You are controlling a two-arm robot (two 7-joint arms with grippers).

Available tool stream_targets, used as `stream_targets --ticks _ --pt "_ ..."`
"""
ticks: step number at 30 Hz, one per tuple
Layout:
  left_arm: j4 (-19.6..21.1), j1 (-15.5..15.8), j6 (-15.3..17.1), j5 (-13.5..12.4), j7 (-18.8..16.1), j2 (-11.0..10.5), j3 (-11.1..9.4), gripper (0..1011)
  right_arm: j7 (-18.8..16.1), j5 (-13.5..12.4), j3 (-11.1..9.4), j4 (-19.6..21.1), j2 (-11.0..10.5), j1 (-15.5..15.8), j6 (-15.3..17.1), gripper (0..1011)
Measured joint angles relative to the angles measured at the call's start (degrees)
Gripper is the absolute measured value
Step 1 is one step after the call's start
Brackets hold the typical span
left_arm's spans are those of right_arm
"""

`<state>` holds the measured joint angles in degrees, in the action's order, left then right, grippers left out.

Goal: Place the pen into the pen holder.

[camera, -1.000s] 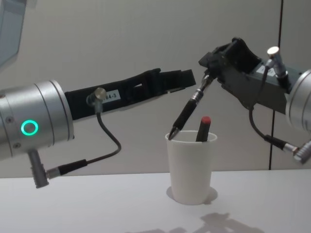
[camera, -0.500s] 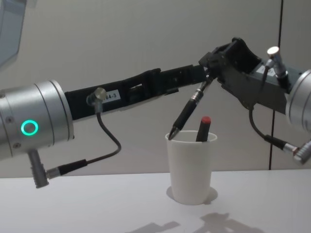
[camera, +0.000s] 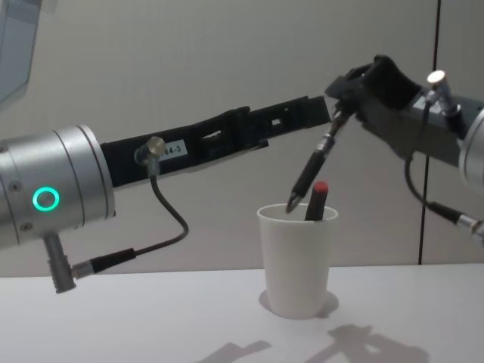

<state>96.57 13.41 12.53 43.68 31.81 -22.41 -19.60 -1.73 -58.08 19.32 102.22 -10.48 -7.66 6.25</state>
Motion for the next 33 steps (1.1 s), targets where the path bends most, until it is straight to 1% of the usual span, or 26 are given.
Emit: stream_targets --ticks 2,3,6,9,17,18,19,20,24,25,26,27,28,31,32,33 --pt "0.0 0.0 0.0 0.0 0.0 0.0 0.0 1001 -0.3 1.1 -0.3 -0.4 -0.2 -0.5 -0.4 133" --pt "0.0 0.0 0.0 0.0 0.0 0.0 0.0 1001 -0.3 1.1 -0.3 -0.4 -0.2 -0.5 -0.4 133" --pt "0.0 0.0 0.0 0.0 0.0 0.0 0.0 1001 -1.0 2.9 -0.8 -1.2 -0.6 -1.5 -1.0 133" --pt "0.0 0.0 0.0 0.0 0.0 0.0 0.0 1001 -1.7 4.1 -1.1 -1.7 -0.8 -2.1 -1.6 133" --pt "0.0 0.0 0.0 0.0 0.0 0.0 0.0 1001 -5.5 9.4 -1.8 -4.3 -1.1 -4.9 -4.3 133" --pt "0.0 0.0 0.0 0.0 0.0 0.0 0.0 1001 -5.5 9.4 -1.8 -4.3 -1.1 -4.9 -4.3 133" --pt "0.0 0.0 0.0 0.0 0.0 0.0 0.0 1001 -6.6 10.6 -1.9 -4.8 -1.1 -5.4 -4.9 133" --pt "0.0 0.0 0.0 0.0 0.0 0.0 0.0 1001 -6.9 11.0 -1.9 -5.1 -1.1 -5.6 -5.0 133" --pt "0.0 0.0 0.0 0.0 0.0 0.0 0.0 1001 -9.3 14.0 -2.0 -6.7 -1.0 -7.0 -6.3 133" --pt "0.0 0.0 0.0 0.0 0.0 0.0 0.0 1001 -9.6 14.4 -2.0 -6.9 -1.0 -7.2 -6.5 133" --pt "0.0 0.0 0.0 0.0 0.0 0.0 0.0 1001 -10.6 15.7 -1.9 -7.6 -0.9 -7.7 -7.0 133" --pt "0.0 0.0 0.0 0.0 0.0 0.0 0.0 1001 -11.0 16.3 -1.9 -7.9 -0.8 -8.0 -7.3 133" --pt "0.0 0.0 0.0 0.0 0.0 0.0 0.0 1001 -11.8 17.7 -1.8 -8.7 -0.6 -8.7 -7.8 133" --pt "0.0 0.0 0.0 0.0 0.0 0.0 0.0 1001 -12.7 19.3 -1.7 -9.7 -0.4 -9.4 -8.4 133" --pt "0.0 0.0 0.0 0.0 0.0 0.0 0.0 1001 -13.3 20.9 -1.6 -10.4 -0.3 -9.9 -8.9 133" --pt "0.0 0.0 0.0 0.0 0.0 0.0 0.0 1001 -13.7 21.8 -1.5 -11.0 -0.1 -10.4 -9.3 133"
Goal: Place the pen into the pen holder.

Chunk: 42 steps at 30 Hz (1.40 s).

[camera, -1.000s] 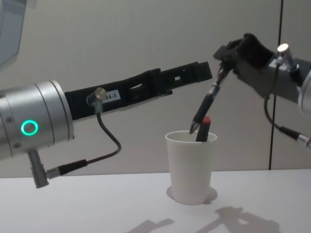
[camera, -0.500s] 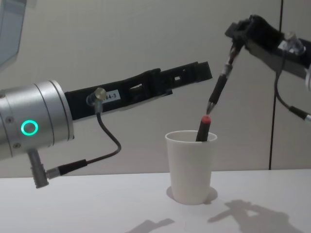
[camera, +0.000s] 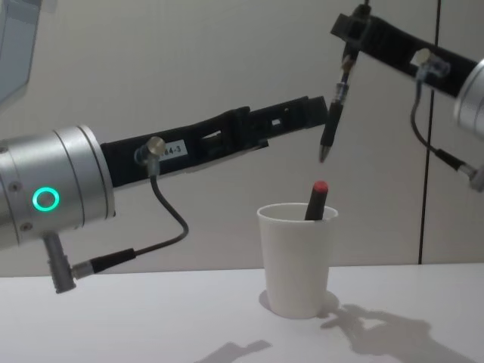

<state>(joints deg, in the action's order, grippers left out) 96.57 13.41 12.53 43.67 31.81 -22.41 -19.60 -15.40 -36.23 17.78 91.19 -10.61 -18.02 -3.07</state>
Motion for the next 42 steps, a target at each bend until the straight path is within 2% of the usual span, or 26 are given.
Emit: stream_targets --ticks 8,19,34,42 --pt "0.0 0.0 0.0 0.0 0.0 0.0 0.0 1001 -0.7 6.2 0.4 -3.3 0.8 -2.0 -1.9 133" --pt "0.0 0.0 0.0 0.0 0.0 0.0 0.0 1001 -0.1 13.3 0.8 -7.5 1.7 -4.2 -4.0 133" --pt "0.0 0.0 0.0 0.0 0.0 0.0 0.0 1001 -0.3 18.9 1.4 -14.9 3.6 -7.7 -7.8 133" --pt "0.0 0.0 0.0 0.0 0.0 0.0 0.0 1001 -0.7 20.3 2.0 -18.7 4.6 -8.8 -8.8 133"
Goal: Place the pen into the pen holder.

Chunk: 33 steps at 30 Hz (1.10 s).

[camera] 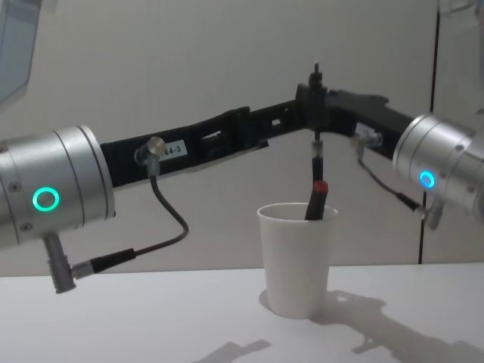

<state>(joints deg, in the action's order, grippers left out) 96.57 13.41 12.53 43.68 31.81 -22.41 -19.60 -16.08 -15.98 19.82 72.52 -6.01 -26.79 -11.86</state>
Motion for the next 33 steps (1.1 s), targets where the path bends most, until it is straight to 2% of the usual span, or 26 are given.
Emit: stream_targets --ticks 14,17,24,25,29,33 --pt "0.0 0.0 0.0 0.0 0.0 0.0 0.0 1001 -0.1 0.6 1.0 -4.1 1.2 -0.6 0.1 133" --pt "0.0 0.0 0.0 0.0 0.0 0.0 0.0 1001 0.0 0.7 1.1 -4.5 1.4 -0.7 0.1 170" --pt "0.0 0.0 0.0 0.0 0.0 0.0 0.0 1001 0.0 0.7 1.3 -5.2 1.6 -0.7 0.2 368" --pt "0.0 0.0 0.0 0.0 0.0 0.0 0.0 1001 0.1 0.8 1.4 -5.3 1.6 -0.7 0.2 431" --pt "0.0 0.0 0.0 0.0 0.0 0.0 0.0 1001 0.1 0.8 1.4 -5.5 1.7 -0.7 0.3 528" --pt "0.0 0.0 0.0 0.0 0.0 0.0 0.0 1001 0.1 0.8 1.5 -5.7 1.7 -0.8 0.3 685"
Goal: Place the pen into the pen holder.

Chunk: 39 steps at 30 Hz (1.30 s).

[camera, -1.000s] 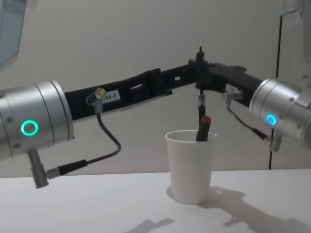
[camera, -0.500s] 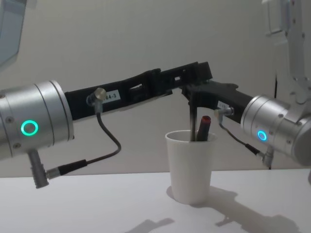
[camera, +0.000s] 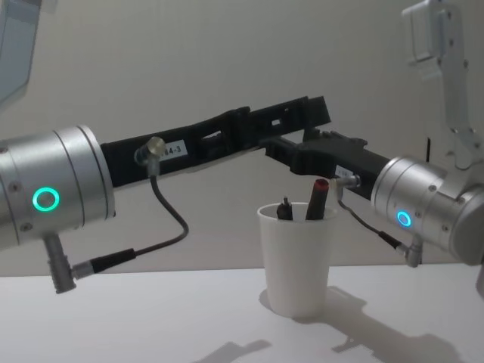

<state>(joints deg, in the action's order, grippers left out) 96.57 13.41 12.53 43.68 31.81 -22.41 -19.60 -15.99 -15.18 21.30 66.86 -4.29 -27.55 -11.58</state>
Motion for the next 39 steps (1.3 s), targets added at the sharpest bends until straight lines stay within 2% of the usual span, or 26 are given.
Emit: stream_targets --ticks 1,5,7,12,19,32,39 --pt "0.0 0.0 0.0 0.0 0.0 0.0 0.0 1001 0.0 0.0 0.0 0.0 0.0 0.0 0.0 685" --pt "0.0 0.0 0.0 0.0 0.0 0.0 0.0 1001 0.0 0.0 0.0 0.0 0.0 0.0 0.0 824" --pt "0.0 0.0 0.0 0.0 0.0 0.0 0.0 1001 0.0 -0.2 0.0 0.1 0.0 0.0 0.1 863" --pt "0.0 0.0 0.0 0.0 0.0 0.0 0.0 1001 0.4 -1.7 -0.3 1.5 -0.2 0.4 0.3 1000" --pt "0.0 0.0 0.0 0.0 0.0 0.0 0.0 1001 2.1 -4.4 -1.2 5.8 -1.1 1.8 1.6 1002" --pt "0.0 0.0 0.0 0.0 0.0 0.0 0.0 1001 5.9 -6.8 -2.6 14.7 -4.0 5.8 4.7 1001" --pt "0.0 0.0 -0.2 -0.5 -0.4 0.0 -0.1 1001 6.0 -6.9 -2.7 15.1 -4.2 6.3 4.9 1001"
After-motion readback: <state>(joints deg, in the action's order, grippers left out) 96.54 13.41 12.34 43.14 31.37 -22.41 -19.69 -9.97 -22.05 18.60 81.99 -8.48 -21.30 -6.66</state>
